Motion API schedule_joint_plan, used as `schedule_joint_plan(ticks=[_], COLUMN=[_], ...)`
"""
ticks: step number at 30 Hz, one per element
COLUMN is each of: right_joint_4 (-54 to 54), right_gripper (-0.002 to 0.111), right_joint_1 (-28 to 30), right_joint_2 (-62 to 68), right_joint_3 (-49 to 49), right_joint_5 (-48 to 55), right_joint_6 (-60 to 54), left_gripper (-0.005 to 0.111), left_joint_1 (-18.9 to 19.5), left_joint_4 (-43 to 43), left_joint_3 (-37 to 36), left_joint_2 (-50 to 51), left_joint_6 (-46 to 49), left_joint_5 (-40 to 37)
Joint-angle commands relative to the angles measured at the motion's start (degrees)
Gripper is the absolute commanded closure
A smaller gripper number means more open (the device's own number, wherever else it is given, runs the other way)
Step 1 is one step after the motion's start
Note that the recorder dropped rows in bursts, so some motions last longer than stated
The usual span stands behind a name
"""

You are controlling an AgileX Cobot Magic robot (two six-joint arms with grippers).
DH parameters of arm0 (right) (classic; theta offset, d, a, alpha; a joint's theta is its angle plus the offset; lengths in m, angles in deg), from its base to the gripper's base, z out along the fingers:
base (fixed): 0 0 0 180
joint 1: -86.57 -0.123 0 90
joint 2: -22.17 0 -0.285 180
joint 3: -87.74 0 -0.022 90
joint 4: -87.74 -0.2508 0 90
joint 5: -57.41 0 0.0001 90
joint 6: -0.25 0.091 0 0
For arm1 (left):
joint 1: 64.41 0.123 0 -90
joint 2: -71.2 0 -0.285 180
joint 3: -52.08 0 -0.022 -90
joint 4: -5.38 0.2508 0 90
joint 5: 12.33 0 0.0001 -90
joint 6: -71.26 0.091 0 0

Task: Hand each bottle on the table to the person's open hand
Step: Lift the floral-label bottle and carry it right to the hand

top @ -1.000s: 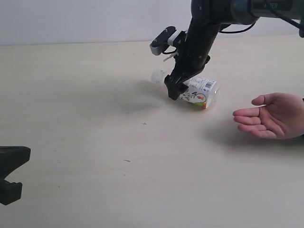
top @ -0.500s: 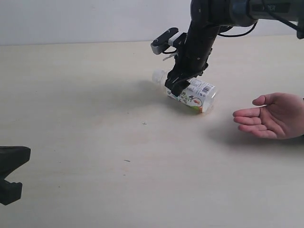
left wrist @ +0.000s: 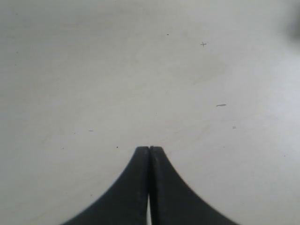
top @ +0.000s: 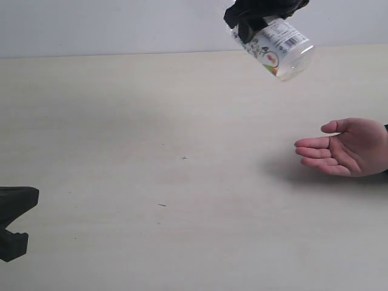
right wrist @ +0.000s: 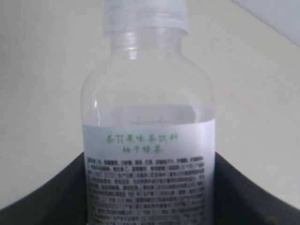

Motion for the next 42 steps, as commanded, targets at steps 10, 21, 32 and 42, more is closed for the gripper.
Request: schedule_joint_plan(ticks=[10,21,32,42], right_joint_4=[1.13,0.67,1.24,18.01], right_gripper=[0.108,0.108,0.108,0.108], right_joint_1=[5.15,5.15,5.15,5.18], right_joint_2=[-14.68,-28.97,-34.25,-31.11], right_joint_3=[-7.16,-24.46,-45.03,-48.77], right_joint_5=[9.95,9.95,-4.83,-15.95], right_joint_6=[3.59,5.37,11.12,25.67], left_gripper=[0.107,0.107,0.107,0.107], left_joint_1=[0.15,0.15,0.15,0.15], left_joint_4=[0.14,0.14,0.14,0.14], left_joint_3=[-0.02,-0.02,-0.02,-0.02], left_joint_2=[-0.34,-0.34,-0.34,-0.34], left_joint_6=[0.02,0.02,0.02,0.02], left_joint_5=[0.18,0.18,0.18,0.18])
